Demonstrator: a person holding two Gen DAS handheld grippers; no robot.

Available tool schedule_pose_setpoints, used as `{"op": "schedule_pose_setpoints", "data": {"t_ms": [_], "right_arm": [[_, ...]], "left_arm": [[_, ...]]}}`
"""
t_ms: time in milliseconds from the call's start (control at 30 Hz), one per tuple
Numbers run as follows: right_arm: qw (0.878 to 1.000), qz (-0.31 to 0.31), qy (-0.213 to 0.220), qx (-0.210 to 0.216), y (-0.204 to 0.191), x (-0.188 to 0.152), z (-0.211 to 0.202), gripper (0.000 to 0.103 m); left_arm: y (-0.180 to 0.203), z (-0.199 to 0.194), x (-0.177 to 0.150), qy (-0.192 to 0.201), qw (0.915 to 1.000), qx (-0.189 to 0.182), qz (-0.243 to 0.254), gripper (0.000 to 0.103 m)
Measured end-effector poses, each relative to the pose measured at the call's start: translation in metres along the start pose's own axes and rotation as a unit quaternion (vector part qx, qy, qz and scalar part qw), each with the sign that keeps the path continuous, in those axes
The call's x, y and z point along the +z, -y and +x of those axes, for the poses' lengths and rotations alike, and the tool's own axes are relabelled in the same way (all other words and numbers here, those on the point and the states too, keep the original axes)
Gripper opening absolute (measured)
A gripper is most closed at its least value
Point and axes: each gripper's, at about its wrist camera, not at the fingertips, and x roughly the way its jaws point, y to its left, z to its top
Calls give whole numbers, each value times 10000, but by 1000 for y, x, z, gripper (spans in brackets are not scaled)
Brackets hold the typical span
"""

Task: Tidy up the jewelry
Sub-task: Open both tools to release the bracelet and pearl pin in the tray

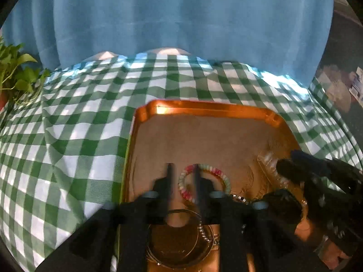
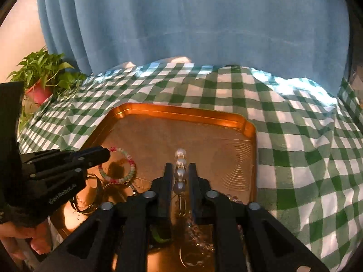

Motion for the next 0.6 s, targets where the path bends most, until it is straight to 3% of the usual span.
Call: {"op": "schedule_pose_setpoints", "data": {"t_ms": [33, 67, 167, 367, 567, 600], "right_arm": [[10000, 47, 65, 9, 2, -1, -4, 53], [9998, 121, 155, 18, 4, -2, -7, 60], [9992, 278, 266, 85, 8, -4, -16, 63], [9991, 229, 326, -111, 7, -10, -27, 64], [9993, 194, 263, -167, -4, -22, -55, 65], [9994, 167, 256, -179, -8, -27, -65, 71]], "left_arm": [[1, -5, 0, 112, 9999, 46, -6, 77], [3, -12, -1, 307, 9995, 115, 22, 95], [11, -25, -1, 570, 9974, 372, 236, 95], [17, -37, -7, 484, 9970, 492, 338, 95], [10, -89, -25, 526, 9982, 36, -289, 95], [12, -104, -30, 571, 9979, -14, -321, 95]]}}
